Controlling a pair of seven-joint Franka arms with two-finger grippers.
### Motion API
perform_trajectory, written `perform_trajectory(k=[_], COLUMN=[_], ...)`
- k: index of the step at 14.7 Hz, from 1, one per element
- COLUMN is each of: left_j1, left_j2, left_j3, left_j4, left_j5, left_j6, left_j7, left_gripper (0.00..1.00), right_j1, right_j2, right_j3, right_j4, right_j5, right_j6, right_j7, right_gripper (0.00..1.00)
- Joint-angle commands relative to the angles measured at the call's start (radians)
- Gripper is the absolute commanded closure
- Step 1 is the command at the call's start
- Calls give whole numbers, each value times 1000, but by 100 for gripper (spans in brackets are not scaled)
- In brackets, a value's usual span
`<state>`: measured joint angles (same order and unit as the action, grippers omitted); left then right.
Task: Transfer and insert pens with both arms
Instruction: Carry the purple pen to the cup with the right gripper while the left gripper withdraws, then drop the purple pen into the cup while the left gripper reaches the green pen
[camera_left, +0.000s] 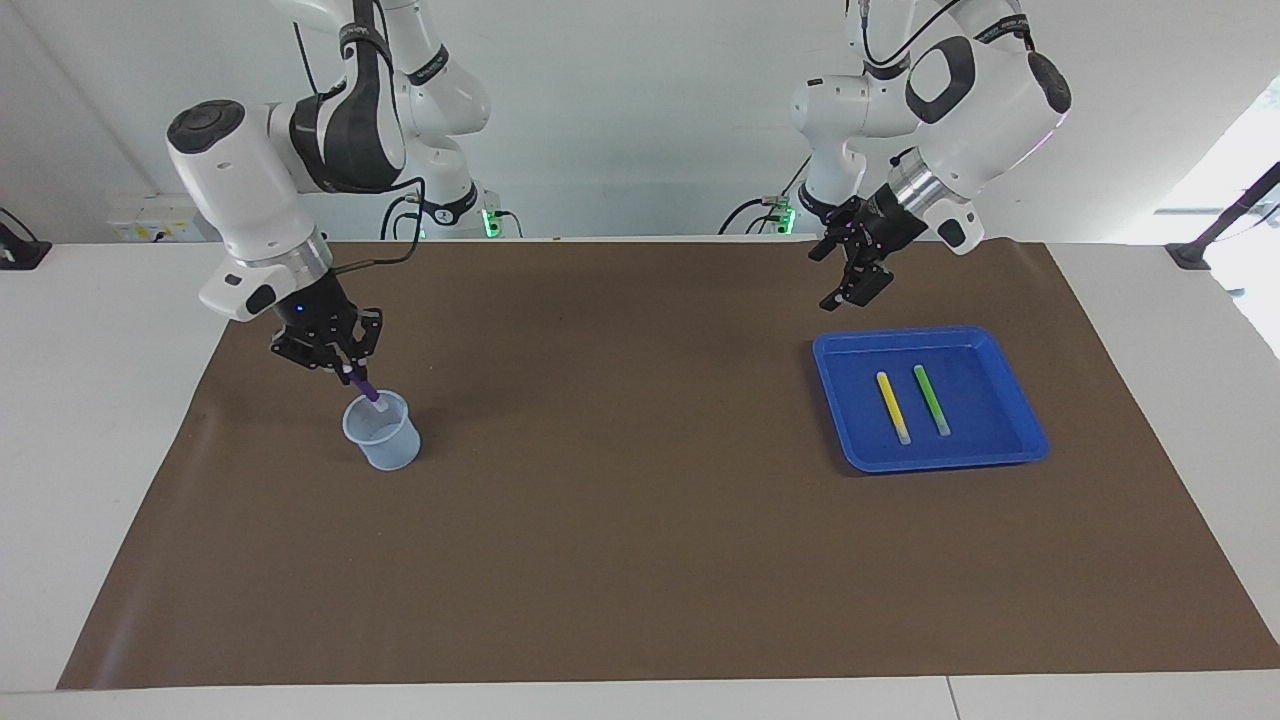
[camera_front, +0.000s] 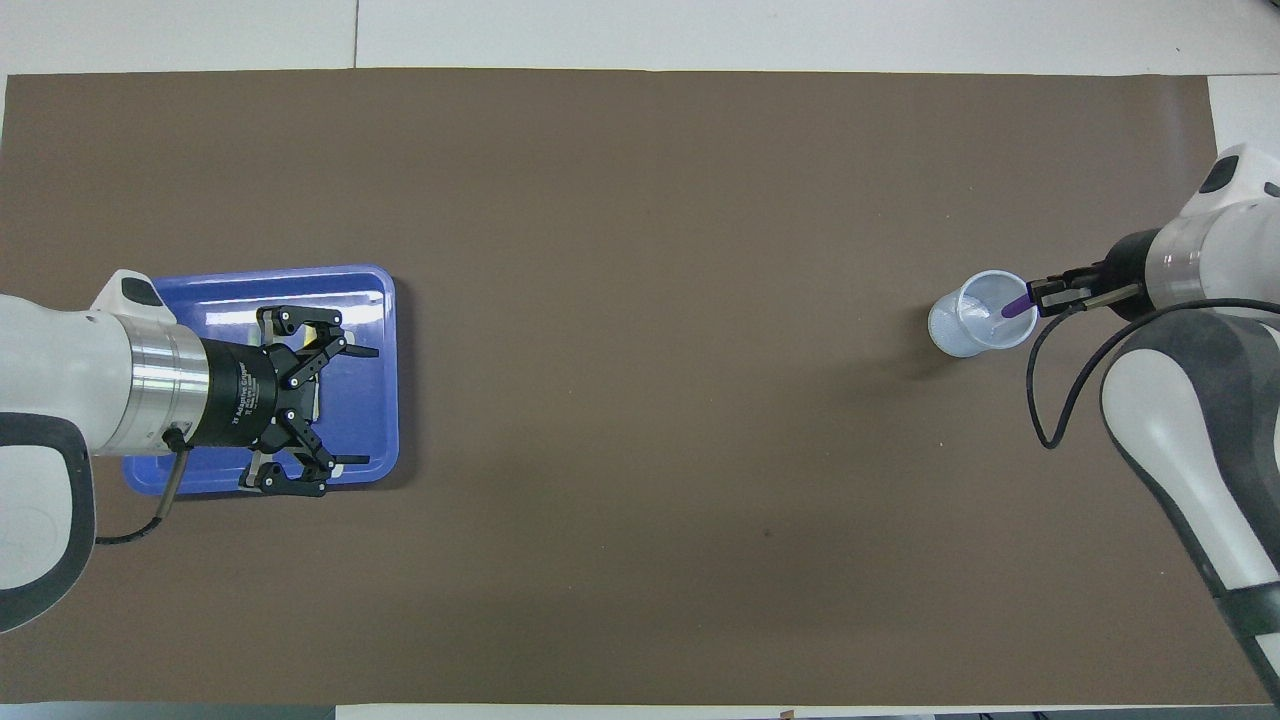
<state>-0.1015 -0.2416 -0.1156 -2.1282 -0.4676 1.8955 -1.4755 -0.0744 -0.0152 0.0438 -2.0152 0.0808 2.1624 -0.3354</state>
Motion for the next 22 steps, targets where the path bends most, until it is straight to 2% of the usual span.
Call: perform_trajectory(k=[1, 3, 5, 7, 11, 12, 13, 15, 18, 22], left_j1=[78, 143, 198, 247, 286, 286, 286, 292, 287, 279], left_j2=[-4, -8, -1, 4, 97, 119, 142, 195, 266, 344], left_j3=[5, 5, 5, 7, 7, 5, 7, 7, 5, 7], left_j4=[13, 8, 5, -16, -19, -19, -21, -24, -27, -55], left_j5=[52, 52, 55, 67, 217, 252, 270, 299, 366, 397], left_j6=[-88, -110, -98, -70, 20, 45, 68, 138, 220, 322], left_j7=[189, 375, 502, 720, 1055, 1124, 1199, 1340, 1448, 1552], left_gripper=[0, 0, 0, 0, 0, 0, 0, 0, 0, 1], right_j1=[-27, -31, -44, -44, -41, -41, -42, -45, -45, -44], right_j2=[-2, 12, 23, 37, 52, 52, 52, 57, 57, 50], right_j3=[16, 16, 16, 16, 16, 16, 16, 18, 15, 13], right_j4=[-40, -72, -103, -118, -120, -120, -119, -99, -59, 51], right_j5=[-21, -21, -21, -21, -21, -21, -21, -19, -18, -21], right_j6=[62, 118, 172, 204, 215, 214, 211, 205, 189, 41], right_j7=[-30, -53, -57, -56, -56, -54, -47, -40, -13, 123], right_gripper=[100, 100, 100, 100, 100, 59, 25, 0, 0, 0])
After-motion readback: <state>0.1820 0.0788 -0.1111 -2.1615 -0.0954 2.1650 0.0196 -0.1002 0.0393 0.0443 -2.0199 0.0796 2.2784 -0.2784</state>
